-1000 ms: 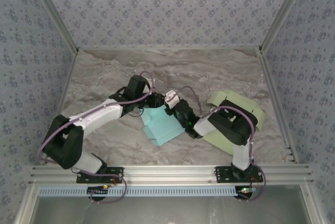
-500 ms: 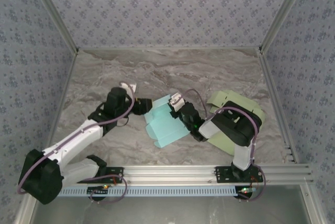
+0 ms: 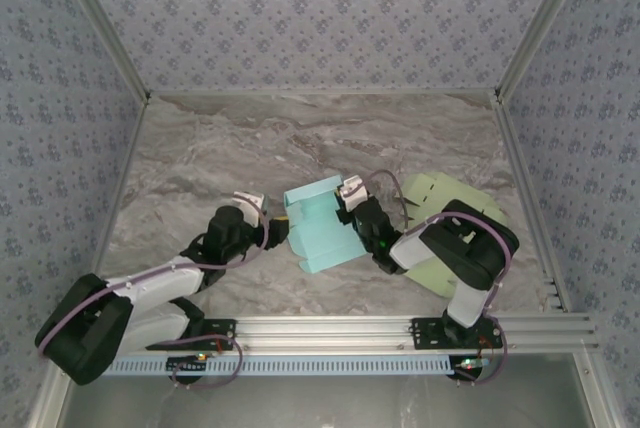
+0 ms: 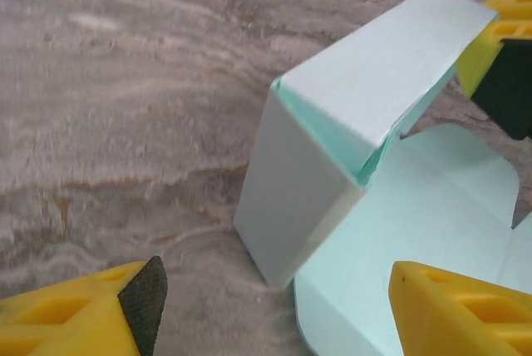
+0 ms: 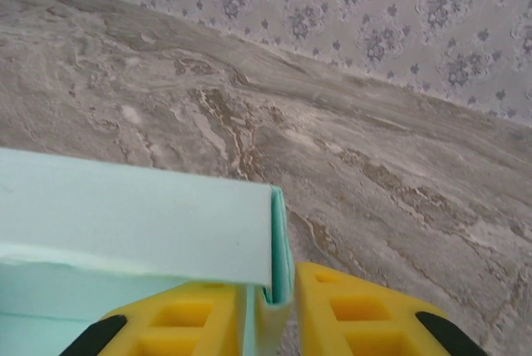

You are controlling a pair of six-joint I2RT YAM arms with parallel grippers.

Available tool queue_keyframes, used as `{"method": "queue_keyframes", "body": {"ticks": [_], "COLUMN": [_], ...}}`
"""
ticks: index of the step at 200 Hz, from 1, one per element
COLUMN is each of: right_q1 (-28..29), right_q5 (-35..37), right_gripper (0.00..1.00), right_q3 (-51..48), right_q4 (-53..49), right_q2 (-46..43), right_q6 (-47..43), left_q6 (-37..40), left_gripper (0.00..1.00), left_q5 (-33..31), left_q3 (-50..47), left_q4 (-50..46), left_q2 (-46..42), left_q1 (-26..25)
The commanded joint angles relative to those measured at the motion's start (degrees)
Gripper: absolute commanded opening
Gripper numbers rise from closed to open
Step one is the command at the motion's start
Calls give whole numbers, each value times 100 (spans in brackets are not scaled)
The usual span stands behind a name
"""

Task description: Fold the paper box

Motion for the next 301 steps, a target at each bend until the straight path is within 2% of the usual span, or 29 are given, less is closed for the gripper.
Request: {"method": "queue_keyframes", "body": {"ticks": [1,30,57,76,95,125,139,158,172,183,201,212,224,240,292,301], "right_q1": [-19,-19,25,30,-36,-407,-845,-1802,-2574,-2900,-3146,-3178,-3202,-3243,-2969,-2920], "right_q5": [285,419,423,64,-709,-2186,-2940,-4183,-5734,-6573,-6900,-6897,-6962,-6997,-6621,-6566], "right_gripper": [24,24,27,33,40,47,64,76,78,78,78,78,78,79,79,79], "right_q3": [-106,-233,-382,-590,-762,-641,-430,279,998,1638,2713,3168,3521,3817,3906,3820], "right_q4": [43,-7,-156,-242,-673,-2696,-3597,-4904,-6151,-7314,-9135,-9866,-10134,-10171,-9976,-9639], "right_q2": [-148,-265,-496,-855,-1463,-2974,-3593,-3970,-3820,-3516,-2792,-2386,-2018,-1595,-548,-445], "right_q6": [329,589,728,650,246,-619,-1013,-1414,-2410,-3473,-5128,-5958,-6365,-6635,-6701,-6637], "left_q6": [748,1202,1168,1220,1343,1568,1590,1618,1638,1650,1683,1698,1718,1733,1788,1788], "left_gripper": [72,71,71,71,71,70,70,68,66,64,60,54,46,40,30,29], "left_q5": [-7,317,164,108,141,301,304,237,122,46,-5,-8,-24,-36,-78,-16], "left_q3": [60,155,241,297,370,550,626,744,835,883,953,1007,1082,1173,1500,1533], "left_q4": [906,1574,1994,2205,2325,2402,2416,2449,2423,2431,2416,2390,2330,2250,2044,2073], "left_q2": [400,1200,1735,1938,2038,2336,2422,2603,2721,2784,2870,2950,3028,3099,3340,3388], "left_q1": [-105,-111,-112,-107,-107,-97,-103,-101,-103,-98,-97,-95,-80,-58,52,68]}}
